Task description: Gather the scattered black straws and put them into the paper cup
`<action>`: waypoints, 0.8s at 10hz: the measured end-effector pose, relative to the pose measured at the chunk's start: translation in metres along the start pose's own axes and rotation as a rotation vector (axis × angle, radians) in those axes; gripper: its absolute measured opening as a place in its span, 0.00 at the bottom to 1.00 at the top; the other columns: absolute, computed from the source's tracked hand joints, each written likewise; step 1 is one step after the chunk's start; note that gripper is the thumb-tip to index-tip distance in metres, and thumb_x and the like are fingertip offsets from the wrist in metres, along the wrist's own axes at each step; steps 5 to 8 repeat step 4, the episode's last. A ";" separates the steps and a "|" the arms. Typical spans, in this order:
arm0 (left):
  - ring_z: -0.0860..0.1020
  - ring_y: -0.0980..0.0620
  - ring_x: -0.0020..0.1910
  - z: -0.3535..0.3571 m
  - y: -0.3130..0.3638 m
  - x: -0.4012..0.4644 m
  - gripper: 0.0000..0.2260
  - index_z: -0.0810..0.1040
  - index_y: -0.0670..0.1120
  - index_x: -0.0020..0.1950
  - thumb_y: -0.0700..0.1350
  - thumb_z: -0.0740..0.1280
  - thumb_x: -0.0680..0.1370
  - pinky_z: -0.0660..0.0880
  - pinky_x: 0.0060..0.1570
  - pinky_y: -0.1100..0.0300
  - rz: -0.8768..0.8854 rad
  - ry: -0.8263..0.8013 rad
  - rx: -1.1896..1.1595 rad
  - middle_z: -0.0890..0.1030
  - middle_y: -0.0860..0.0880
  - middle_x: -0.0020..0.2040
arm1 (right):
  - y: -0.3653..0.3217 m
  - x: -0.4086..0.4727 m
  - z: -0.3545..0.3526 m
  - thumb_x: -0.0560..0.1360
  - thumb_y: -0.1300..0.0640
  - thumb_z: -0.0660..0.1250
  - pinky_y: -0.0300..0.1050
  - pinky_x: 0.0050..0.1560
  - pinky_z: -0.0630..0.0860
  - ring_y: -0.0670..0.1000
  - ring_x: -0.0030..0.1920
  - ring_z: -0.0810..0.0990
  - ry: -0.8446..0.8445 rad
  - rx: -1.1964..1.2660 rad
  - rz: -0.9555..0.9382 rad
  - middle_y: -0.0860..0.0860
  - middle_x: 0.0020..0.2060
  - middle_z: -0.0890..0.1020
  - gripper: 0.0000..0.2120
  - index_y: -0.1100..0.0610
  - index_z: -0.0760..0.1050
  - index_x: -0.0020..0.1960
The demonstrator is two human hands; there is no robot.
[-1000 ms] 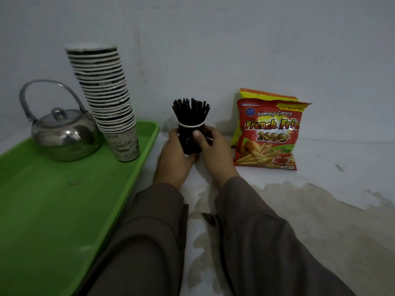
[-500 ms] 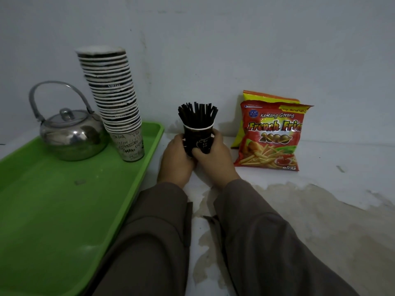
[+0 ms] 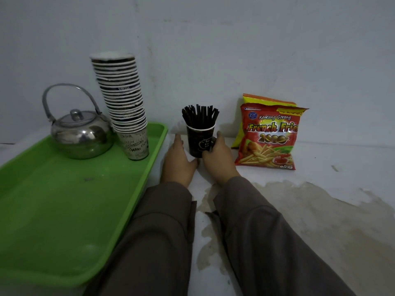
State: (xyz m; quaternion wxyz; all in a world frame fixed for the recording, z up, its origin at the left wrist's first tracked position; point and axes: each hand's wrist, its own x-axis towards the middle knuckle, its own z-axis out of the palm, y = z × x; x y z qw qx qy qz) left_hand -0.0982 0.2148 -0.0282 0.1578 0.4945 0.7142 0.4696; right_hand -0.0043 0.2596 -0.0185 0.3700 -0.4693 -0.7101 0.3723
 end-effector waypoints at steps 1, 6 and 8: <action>0.64 0.44 0.69 -0.003 0.004 -0.018 0.39 0.46 0.44 0.74 0.40 0.69 0.73 0.64 0.67 0.49 -0.049 0.005 0.020 0.64 0.40 0.72 | -0.006 -0.013 -0.002 0.74 0.63 0.61 0.49 0.65 0.64 0.58 0.68 0.66 0.014 -0.030 0.036 0.61 0.69 0.66 0.34 0.61 0.46 0.74; 0.64 0.47 0.69 -0.014 0.013 -0.087 0.22 0.59 0.44 0.71 0.42 0.59 0.78 0.62 0.69 0.50 0.060 -0.059 0.281 0.65 0.44 0.71 | -0.005 -0.094 -0.016 0.74 0.64 0.60 0.39 0.69 0.54 0.52 0.72 0.58 -0.034 -0.284 -0.126 0.55 0.74 0.58 0.29 0.58 0.55 0.72; 0.64 0.47 0.69 -0.014 0.013 -0.087 0.22 0.59 0.44 0.71 0.42 0.59 0.78 0.62 0.69 0.50 0.060 -0.059 0.281 0.65 0.44 0.71 | -0.005 -0.094 -0.016 0.74 0.64 0.60 0.39 0.69 0.54 0.52 0.72 0.58 -0.034 -0.284 -0.126 0.55 0.74 0.58 0.29 0.58 0.55 0.72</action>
